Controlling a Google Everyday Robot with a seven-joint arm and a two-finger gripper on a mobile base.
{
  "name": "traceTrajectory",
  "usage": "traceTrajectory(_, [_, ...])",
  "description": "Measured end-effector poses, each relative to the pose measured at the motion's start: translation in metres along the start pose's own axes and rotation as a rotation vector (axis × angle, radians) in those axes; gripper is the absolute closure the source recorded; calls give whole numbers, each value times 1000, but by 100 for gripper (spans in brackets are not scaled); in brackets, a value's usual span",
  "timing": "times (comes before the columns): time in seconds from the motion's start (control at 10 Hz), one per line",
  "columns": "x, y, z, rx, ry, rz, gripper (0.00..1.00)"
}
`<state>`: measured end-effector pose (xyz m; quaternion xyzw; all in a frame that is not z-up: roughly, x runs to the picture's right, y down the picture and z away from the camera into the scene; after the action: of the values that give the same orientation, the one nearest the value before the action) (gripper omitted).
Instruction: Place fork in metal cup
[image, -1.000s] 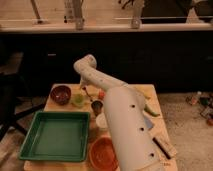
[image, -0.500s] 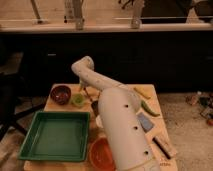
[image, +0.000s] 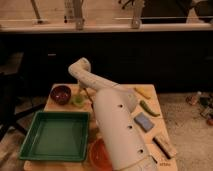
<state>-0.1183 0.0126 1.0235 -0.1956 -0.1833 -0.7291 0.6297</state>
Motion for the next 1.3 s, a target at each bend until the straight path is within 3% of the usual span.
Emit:
traceTrajectory(0.5, [6, 3, 3, 64, -36, 38, 20])
traceTrajectory(1.3, [-4, 6, 16, 48, -88, 12, 20])
